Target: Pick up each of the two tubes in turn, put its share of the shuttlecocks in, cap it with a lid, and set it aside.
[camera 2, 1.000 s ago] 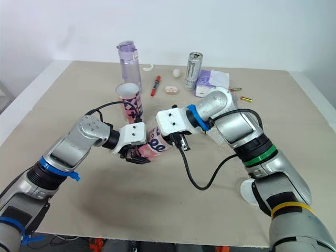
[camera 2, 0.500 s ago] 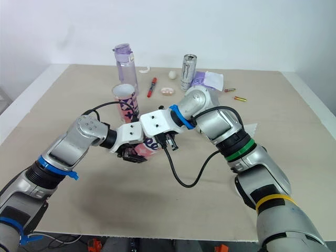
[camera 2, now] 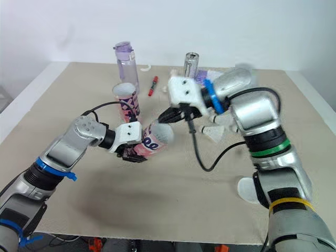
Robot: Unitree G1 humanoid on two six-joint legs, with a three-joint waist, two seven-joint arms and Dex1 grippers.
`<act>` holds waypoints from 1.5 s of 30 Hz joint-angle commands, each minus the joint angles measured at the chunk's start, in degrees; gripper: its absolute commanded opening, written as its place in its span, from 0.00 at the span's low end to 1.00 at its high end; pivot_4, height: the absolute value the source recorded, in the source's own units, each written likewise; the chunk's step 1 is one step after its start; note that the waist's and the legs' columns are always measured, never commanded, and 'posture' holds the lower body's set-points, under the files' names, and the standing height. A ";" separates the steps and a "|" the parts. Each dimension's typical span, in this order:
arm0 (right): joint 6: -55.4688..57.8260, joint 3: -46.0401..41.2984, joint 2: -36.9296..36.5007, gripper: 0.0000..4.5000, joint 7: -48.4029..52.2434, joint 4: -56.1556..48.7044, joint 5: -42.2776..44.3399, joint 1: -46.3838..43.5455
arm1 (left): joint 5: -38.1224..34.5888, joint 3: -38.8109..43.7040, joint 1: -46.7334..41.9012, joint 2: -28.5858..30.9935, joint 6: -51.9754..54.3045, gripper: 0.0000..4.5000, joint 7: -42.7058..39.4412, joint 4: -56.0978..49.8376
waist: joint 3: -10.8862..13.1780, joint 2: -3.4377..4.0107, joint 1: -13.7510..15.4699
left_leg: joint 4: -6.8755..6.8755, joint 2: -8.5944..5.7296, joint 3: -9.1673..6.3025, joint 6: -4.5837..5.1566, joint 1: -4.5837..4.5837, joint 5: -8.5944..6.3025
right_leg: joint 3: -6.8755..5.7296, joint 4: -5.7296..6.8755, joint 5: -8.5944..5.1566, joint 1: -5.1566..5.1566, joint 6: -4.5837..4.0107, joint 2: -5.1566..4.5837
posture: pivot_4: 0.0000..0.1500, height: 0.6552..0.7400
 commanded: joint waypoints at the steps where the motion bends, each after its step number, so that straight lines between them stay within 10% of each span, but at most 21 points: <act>1: 8.92 -9.78 -5.67 0.04 -1.27 -5.01 7.20 3.45 | -0.79 1.95 2.31 0.80 -1.86 0.75 0.82 2.23 | 0.00 0.00 -0.01 | 0.00 0.00 0.01 0.00 0.01 0.00 | 0.01 0.00 0.00 0.00 0.00 0.00 | 1.00 1.00; 12: 15.70 -22.84 -12.37 0.04 -8.37 -16.68 13.63 27.78 | -16.02 13.54 12.38 -13.03 -13.98 0.75 3.87 2.55 | -0.01 0.01 0.03 | -0.06 -0.03 0.04 0.02 0.06 -0.01 | 0.02 -0.02 -0.11 0.02 -0.03 -0.07 | 1.00 1.00; 35: 5.39 -25.28 -21.54 0.04 -11.94 -12.27 11.80 47.51 | -9.31 6.62 17.42 -19.74 -34.25 0.75 5.34 16.43 | 0.07 -0.05 -0.11 | 0.17 -0.32 0.10 0.01 -0.07 0.00 | 0.15 -0.19 -0.11 0.08 0.64 -0.35 | 1.00 1.00; 45: 6.48 -21.29 -31.95 0.99 -7.23 -7.58 8.50 51.79 | -9.93 5.31 17.11 -19.26 -32.39 0.75 2.85 16.23 | 0.05 -0.02 -0.06 | 0.15 -0.39 0.12 0.01 -0.06 -0.01 | 0.17 -0.21 -0.18 0.10 0.71 -0.43 | 1.00 1.00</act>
